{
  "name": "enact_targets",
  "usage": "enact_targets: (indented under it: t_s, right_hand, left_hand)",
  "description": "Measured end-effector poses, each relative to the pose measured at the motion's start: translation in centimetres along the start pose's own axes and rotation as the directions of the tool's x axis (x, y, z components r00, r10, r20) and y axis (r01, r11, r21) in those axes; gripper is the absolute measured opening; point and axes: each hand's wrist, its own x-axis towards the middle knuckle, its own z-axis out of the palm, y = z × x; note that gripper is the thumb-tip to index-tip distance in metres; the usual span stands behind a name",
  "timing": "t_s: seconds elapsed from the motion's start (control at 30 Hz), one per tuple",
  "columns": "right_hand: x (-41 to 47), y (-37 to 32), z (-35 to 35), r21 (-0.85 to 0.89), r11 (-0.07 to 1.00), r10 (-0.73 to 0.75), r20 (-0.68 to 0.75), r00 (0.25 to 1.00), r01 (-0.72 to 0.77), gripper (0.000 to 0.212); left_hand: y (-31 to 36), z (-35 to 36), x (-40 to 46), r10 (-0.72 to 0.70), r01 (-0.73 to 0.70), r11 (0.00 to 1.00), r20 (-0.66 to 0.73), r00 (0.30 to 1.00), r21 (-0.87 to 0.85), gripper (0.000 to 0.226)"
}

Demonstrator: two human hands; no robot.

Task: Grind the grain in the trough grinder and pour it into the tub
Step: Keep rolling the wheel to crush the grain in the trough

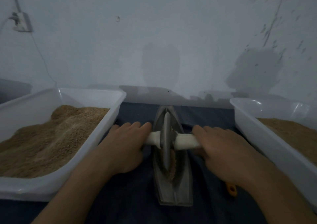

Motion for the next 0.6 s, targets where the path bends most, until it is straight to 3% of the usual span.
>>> enact_targets:
  t_s: [0.2, 0.27, 0.37, 0.47, 0.6]
  right_hand:
    - [3.8, -0.1, 2.9, -0.167, 0.967, 0.177, -0.107, 0.978, -0.193, 0.025]
    - [4.1, -0.2, 3.4, -0.204, 0.955, 0.19, -0.134, 0.973, -0.214, 0.027]
    - [3.3, -0.1, 2.4, -0.179, 0.977, 0.085, -0.157, 0.984, -0.113, 0.022]
    - [1.6, 0.2, 1.0, -0.107, 0.994, 0.0, -0.064, 0.998, -0.007, 0.03]
    - [1.2, -0.1, 0.7, -0.096, 0.994, 0.036, -0.066, 0.997, -0.042, 0.033]
  left_hand:
    - [2.1, 2.6, 3.3, -0.142, 0.211, 0.95, -0.284, 0.948, 0.23, 0.032]
    - [1.8, 2.8, 3.3, -0.138, 0.204, 0.95, -0.267, 0.954, 0.237, 0.037]
    - [1.1, 2.4, 2.3, -0.111, 0.147, 0.968, -0.177, 0.978, 0.203, 0.05]
    - [0.3, 0.9, 0.9, -0.074, 0.075, 0.994, -0.021, 0.997, 0.078, 0.049]
    - [0.8, 1.2, 0.5, -0.072, 0.076, 0.994, -0.052, 0.996, 0.084, 0.051]
